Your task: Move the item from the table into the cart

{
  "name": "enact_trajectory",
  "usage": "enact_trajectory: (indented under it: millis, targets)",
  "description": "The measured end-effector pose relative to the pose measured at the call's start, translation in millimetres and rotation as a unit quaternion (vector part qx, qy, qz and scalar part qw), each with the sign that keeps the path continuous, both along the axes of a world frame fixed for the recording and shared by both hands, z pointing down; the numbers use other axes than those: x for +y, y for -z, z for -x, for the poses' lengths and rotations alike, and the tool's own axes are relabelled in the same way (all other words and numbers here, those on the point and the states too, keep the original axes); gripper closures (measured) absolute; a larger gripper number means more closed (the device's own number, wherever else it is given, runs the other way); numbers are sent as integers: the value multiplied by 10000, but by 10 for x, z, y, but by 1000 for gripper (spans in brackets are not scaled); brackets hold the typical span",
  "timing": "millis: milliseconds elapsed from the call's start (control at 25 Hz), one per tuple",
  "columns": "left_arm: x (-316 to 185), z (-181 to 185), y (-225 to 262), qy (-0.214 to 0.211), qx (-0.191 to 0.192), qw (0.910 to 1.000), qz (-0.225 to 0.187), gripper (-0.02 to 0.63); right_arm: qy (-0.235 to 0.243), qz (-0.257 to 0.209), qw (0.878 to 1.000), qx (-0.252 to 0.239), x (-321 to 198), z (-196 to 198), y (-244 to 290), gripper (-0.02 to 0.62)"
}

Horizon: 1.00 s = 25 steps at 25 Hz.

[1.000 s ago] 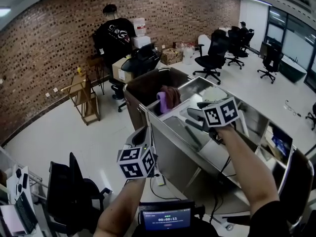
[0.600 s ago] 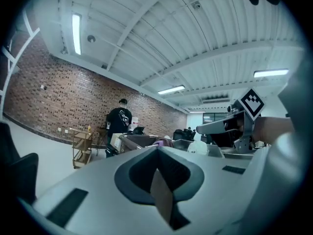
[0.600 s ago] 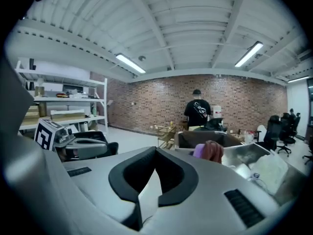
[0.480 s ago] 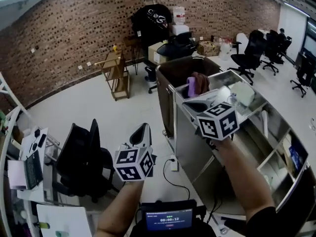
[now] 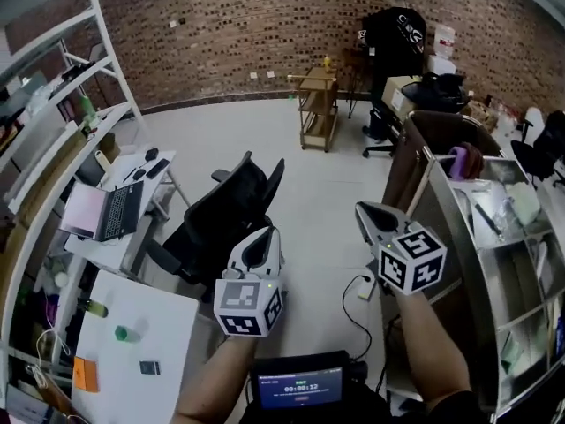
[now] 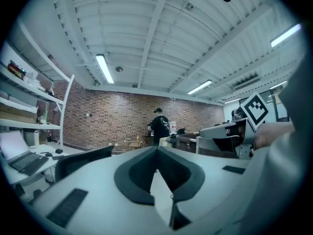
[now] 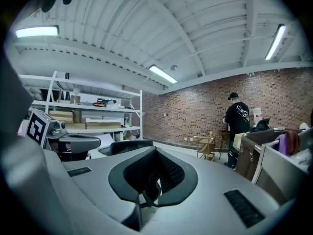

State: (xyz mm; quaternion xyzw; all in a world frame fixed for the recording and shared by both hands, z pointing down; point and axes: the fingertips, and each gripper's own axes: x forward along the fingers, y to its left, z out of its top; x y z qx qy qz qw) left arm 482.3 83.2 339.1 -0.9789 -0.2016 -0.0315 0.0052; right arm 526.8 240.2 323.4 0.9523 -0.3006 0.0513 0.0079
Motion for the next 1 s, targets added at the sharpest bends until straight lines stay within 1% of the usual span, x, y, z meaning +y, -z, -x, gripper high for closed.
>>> enact_trajectory:
  millis: [80,200,280,360,480,600,760,1000]
  targets:
    - [-545,191,-240,83,-50,9999,65,594,-139,-231,9996,54,-412,227,-256,591]
    - [-1133,424,-596,154,-204,9995,161,592,-304,-548,9980,20,-810,601,-662,591]
    - [-1402,574,-823,175,-315,9991,218,592,-371,-550,9978,-54,-977,846,-946,591]
    - [-1544,704,-1007,98,-450,9987,238,592,-528,-569,9969,-117,-1033,1040,-1154,591]
    - [-1573,940,-1179,-56,-581,9980,246,593,-793,-623,9947,-180,-989,1348,-1339,591]
    - [-1575,1106,-1186,-83,-516,9981,326,593,-808,-493,9955,-38,-981,1597,-1349,591]
    - [-1532,1167,-1170,-20,-475,9984,296,592,-799,-422,9959,76,-890,1697,-1269,591]
    - [-1303,1213,-1109,-141,-473,9985,227,594,-852,-313,9958,138,-712,1752,-1210,591]
